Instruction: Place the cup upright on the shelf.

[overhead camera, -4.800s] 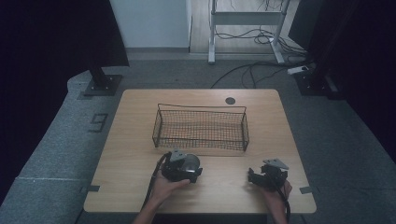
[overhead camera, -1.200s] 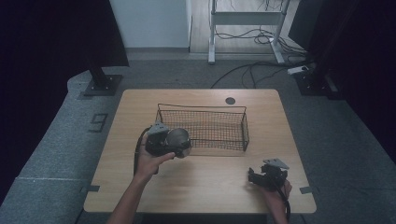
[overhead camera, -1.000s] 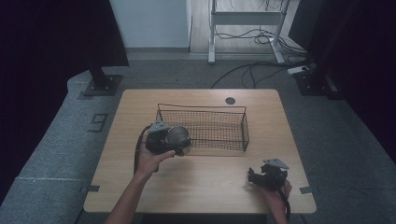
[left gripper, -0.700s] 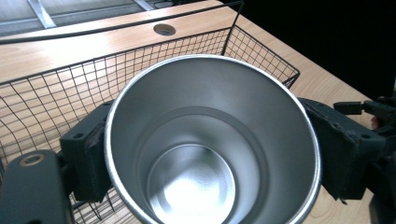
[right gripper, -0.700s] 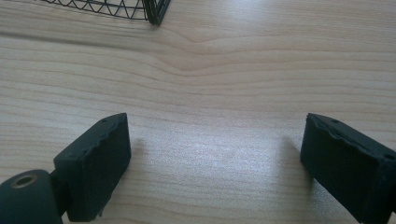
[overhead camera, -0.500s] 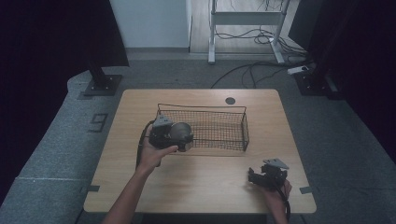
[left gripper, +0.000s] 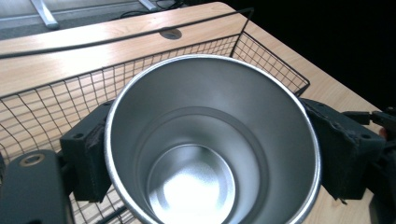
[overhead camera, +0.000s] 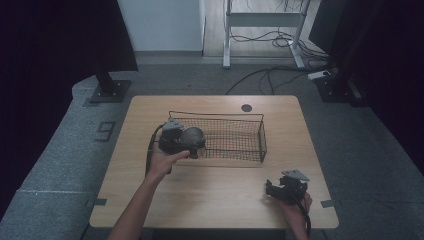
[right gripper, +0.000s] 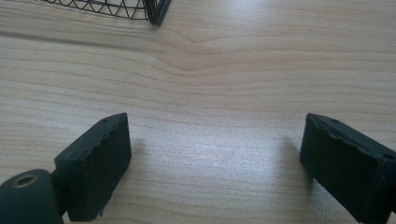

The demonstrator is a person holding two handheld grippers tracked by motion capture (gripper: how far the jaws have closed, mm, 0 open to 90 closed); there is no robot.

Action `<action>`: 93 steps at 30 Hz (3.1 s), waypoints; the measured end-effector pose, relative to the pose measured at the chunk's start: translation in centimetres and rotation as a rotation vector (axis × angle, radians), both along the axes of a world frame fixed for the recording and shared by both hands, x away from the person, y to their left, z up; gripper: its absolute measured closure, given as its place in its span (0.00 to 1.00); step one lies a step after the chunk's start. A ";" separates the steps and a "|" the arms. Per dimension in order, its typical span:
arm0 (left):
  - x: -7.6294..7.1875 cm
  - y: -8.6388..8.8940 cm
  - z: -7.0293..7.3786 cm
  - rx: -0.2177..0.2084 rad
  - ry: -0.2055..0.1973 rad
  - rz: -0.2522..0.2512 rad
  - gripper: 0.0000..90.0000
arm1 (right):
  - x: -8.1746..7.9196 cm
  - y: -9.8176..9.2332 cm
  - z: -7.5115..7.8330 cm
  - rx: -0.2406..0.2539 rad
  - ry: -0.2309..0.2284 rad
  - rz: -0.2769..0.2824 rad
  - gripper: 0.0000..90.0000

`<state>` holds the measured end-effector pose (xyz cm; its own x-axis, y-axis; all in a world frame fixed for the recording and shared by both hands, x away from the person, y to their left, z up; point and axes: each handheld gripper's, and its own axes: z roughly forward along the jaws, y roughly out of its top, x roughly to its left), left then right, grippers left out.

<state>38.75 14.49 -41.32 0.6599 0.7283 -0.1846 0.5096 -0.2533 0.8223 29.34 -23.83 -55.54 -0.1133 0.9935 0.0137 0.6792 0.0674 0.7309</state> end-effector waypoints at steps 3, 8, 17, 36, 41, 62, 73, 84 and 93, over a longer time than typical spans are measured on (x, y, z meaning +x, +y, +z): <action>0.2 -0.1 0.2 0.000 -0.003 -0.004 0.16 | 0.0 0.0 0.0 0.000 0.000 0.001 0.10; 0.6 -0.3 0.2 -0.001 0.003 -0.004 0.16 | 0.0 0.0 0.0 0.000 0.000 0.002 0.10; 1.2 -0.6 0.4 -0.005 0.009 -0.006 0.16 | 0.0 0.0 0.0 0.000 0.000 0.002 0.10; 2.7 -0.9 0.9 -0.005 0.020 0.000 0.16 | 0.1 0.0 0.0 -0.003 -0.001 0.004 0.10; 3.1 -0.5 0.9 -0.025 0.031 0.005 0.16 | 0.1 0.0 0.0 -0.003 -0.001 0.004 0.10; 5.2 -1.4 0.6 -0.008 0.045 0.019 0.16 | 0.1 -0.1 0.0 -0.002 -0.001 0.008 0.10; 6.5 -2.0 0.1 0.014 0.066 0.032 0.16 | 0.1 -0.1 0.0 -0.002 -0.001 0.008 0.10; 7.6 -3.1 -1.4 0.025 0.088 0.049 0.16 | 0.1 -0.1 0.0 -0.003 -0.001 0.008 0.10; 7.9 -3.8 -2.6 0.044 0.112 0.050 0.16 | 0.1 -0.1 0.0 -0.003 -0.001 0.007 0.10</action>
<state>46.69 10.68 -43.95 0.5997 0.7687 -0.2224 0.6103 -0.2595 0.7484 29.47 -23.94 -55.55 -0.1207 0.9926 0.0110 0.6778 0.0743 0.7315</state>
